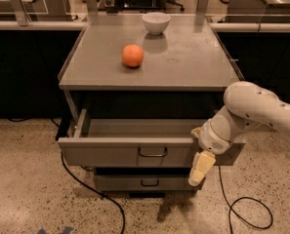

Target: Open top drawer

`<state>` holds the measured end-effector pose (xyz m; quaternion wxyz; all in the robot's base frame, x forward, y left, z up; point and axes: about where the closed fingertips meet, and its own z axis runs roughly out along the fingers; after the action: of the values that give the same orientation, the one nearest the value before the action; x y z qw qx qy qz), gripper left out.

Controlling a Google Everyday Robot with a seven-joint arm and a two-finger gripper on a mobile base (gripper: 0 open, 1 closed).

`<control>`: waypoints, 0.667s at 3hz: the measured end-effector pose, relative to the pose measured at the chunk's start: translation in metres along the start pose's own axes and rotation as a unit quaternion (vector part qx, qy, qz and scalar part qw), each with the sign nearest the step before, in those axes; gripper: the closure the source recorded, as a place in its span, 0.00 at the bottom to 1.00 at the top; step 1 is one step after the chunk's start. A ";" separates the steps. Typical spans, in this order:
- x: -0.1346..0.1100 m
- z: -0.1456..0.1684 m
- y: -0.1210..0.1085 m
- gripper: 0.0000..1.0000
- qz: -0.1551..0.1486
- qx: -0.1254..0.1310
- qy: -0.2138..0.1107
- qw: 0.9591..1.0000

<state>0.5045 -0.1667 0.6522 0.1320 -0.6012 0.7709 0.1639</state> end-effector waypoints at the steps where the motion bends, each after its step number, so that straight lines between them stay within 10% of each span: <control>1: 0.002 0.001 0.017 0.00 0.001 -0.020 -0.009 1.000; 2: 0.003 0.001 0.040 0.00 0.004 -0.049 -0.022 0.999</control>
Offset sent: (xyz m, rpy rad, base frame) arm -0.1177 0.0179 0.0114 0.2378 0.2377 0.0249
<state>0.4645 -0.1605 0.6542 0.1191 -0.5999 0.7613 0.2153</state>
